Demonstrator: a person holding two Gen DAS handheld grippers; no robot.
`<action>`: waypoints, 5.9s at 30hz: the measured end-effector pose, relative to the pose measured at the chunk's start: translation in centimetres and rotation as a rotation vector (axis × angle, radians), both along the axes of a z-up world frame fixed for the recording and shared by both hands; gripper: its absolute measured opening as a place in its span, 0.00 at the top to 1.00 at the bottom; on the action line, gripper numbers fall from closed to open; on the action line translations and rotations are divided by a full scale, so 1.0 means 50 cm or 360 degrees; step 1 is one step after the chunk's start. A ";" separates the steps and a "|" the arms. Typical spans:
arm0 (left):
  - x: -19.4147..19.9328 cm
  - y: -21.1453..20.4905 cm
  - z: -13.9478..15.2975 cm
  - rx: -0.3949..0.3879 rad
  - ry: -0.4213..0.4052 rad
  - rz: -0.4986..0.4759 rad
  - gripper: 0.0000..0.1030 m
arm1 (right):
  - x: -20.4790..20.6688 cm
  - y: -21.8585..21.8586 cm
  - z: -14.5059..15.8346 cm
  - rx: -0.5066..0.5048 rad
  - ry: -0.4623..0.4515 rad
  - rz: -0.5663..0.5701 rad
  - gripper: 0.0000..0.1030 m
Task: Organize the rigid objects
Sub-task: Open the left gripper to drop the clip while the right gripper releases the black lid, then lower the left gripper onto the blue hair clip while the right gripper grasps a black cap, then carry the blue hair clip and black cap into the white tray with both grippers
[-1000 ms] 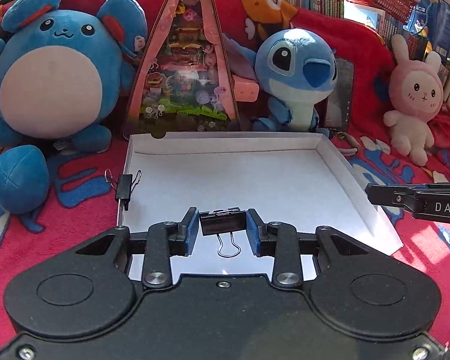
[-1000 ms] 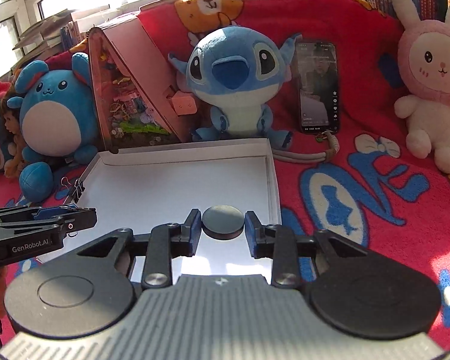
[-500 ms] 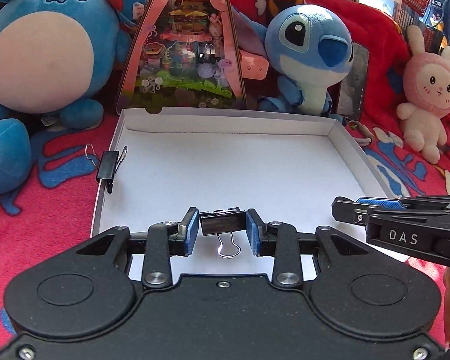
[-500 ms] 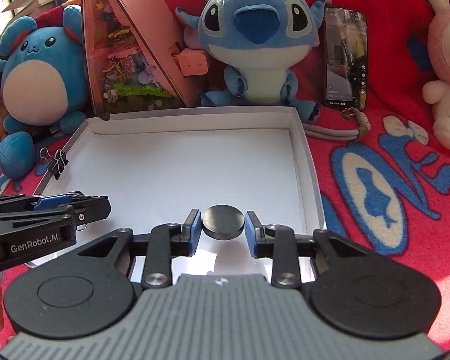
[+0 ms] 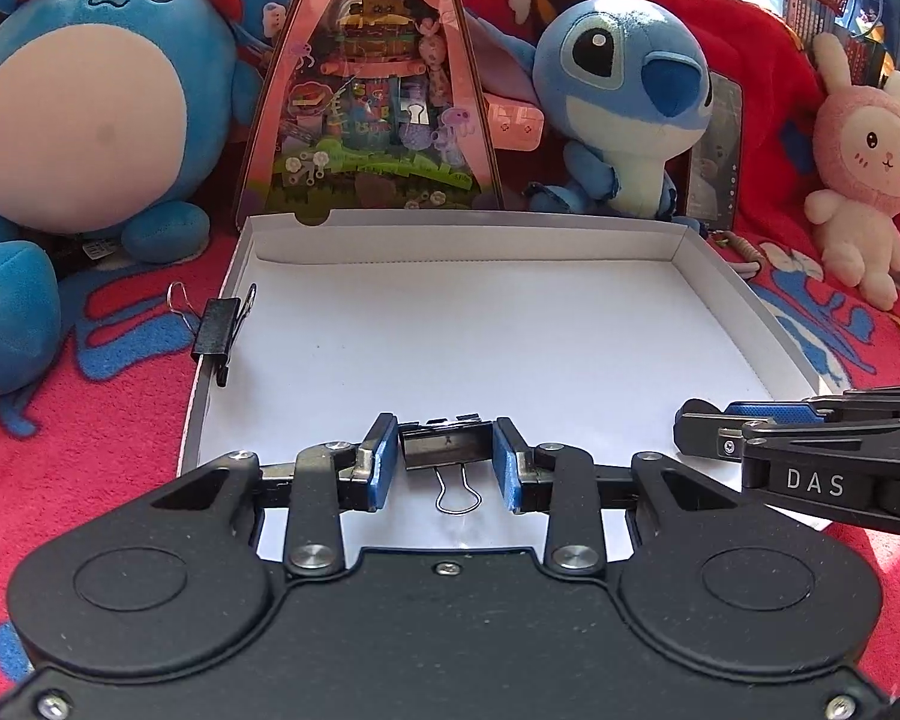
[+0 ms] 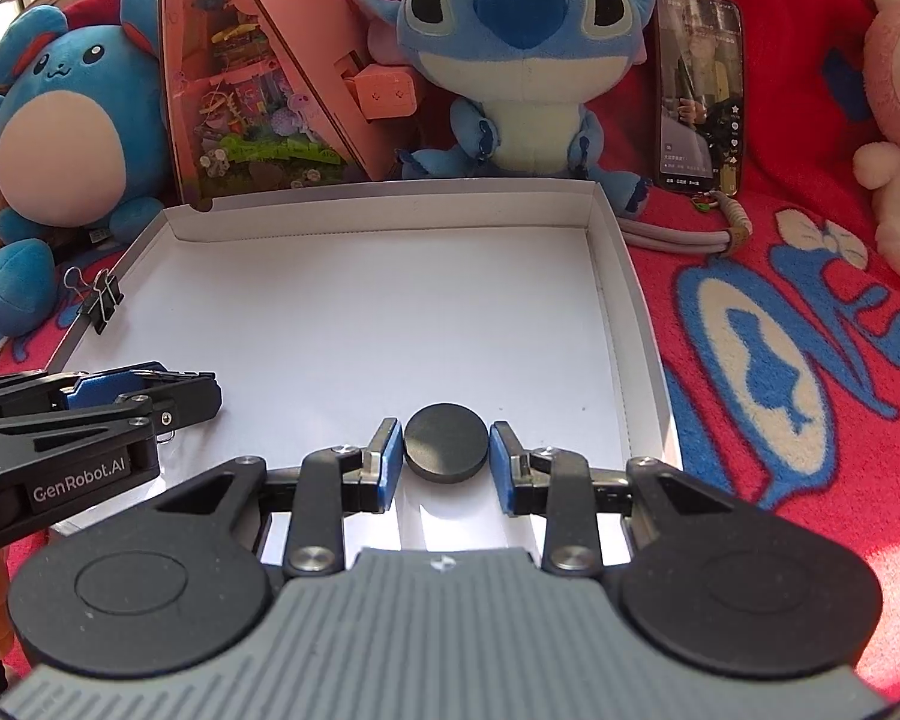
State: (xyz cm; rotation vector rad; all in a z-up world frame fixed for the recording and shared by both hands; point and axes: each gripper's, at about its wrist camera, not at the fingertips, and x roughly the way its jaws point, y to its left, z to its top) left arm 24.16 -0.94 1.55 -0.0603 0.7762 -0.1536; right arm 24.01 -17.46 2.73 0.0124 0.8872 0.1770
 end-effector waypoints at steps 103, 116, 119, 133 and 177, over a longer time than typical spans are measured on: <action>-0.444 0.042 -0.005 -0.0128 -0.0169 0.0122 0.28 | -0.562 -0.003 -0.038 0.0012 -0.0723 0.0122 0.17; -0.435 0.031 -0.017 -0.0108 -0.0192 0.0061 0.53 | -0.557 0.031 -0.052 -0.0010 -0.0639 0.0200 0.43; -0.435 0.029 -0.019 -0.0086 -0.0201 0.0053 0.59 | -0.553 0.034 -0.053 -0.0012 -0.0624 0.0194 0.50; -0.433 0.026 -0.018 -0.0076 -0.0228 0.0011 0.64 | -0.537 0.041 -0.054 0.0008 -0.0588 0.0184 0.57; -0.178 0.035 0.086 -0.0176 -0.0163 -0.0051 0.65 | -0.254 -0.044 0.097 0.0207 -0.0468 -0.0010 0.64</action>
